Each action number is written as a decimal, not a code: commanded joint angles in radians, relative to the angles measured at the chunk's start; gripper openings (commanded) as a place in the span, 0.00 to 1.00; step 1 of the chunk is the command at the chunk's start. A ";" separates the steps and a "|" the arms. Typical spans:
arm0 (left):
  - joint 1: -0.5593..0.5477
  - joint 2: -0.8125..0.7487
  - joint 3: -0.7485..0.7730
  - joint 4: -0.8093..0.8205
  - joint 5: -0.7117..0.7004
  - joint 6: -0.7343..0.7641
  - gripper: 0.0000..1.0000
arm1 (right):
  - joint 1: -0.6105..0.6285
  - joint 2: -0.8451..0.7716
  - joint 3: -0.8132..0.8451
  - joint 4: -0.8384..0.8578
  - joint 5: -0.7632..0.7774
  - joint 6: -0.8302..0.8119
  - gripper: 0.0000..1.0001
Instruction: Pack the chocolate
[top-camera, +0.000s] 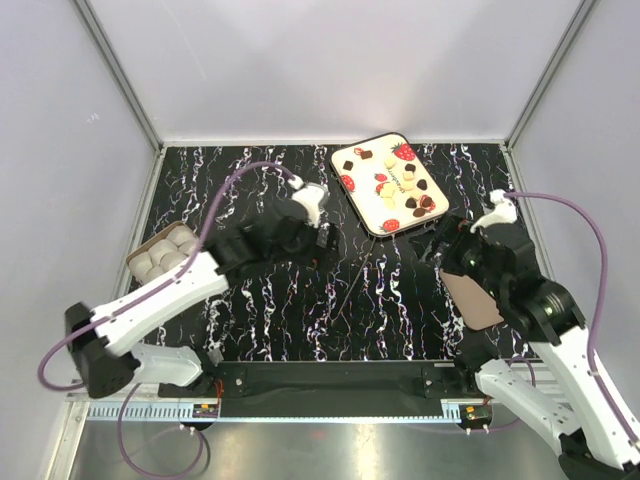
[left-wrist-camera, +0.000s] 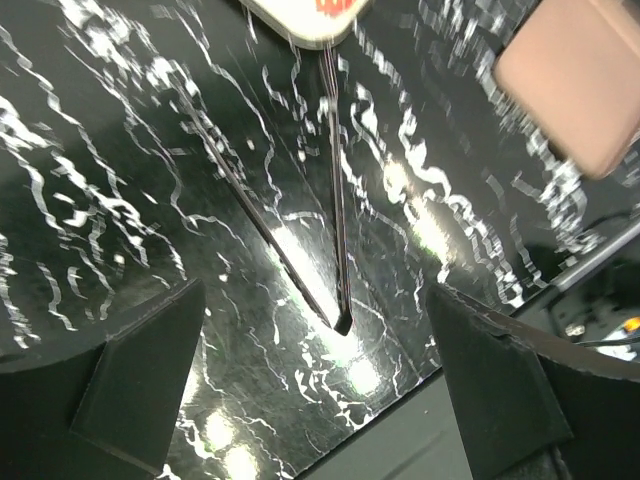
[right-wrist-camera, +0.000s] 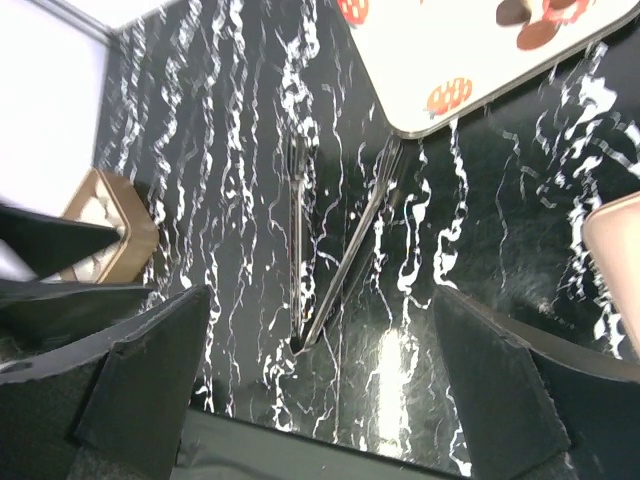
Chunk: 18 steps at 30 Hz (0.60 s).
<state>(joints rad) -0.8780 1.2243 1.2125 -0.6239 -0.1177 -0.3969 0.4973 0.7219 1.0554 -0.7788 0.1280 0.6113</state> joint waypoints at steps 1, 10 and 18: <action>-0.042 0.093 0.041 0.056 -0.094 -0.036 0.99 | 0.007 -0.093 -0.006 0.012 0.074 -0.044 1.00; -0.128 0.323 0.102 0.072 -0.246 -0.086 0.99 | 0.007 -0.174 0.015 -0.017 0.081 -0.111 1.00; -0.168 0.399 0.003 0.154 -0.272 -0.148 0.99 | 0.007 -0.193 -0.015 -0.023 0.094 -0.119 1.00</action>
<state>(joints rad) -1.0359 1.5997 1.2469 -0.5514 -0.3424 -0.5018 0.4973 0.5312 1.0447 -0.8112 0.1902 0.5137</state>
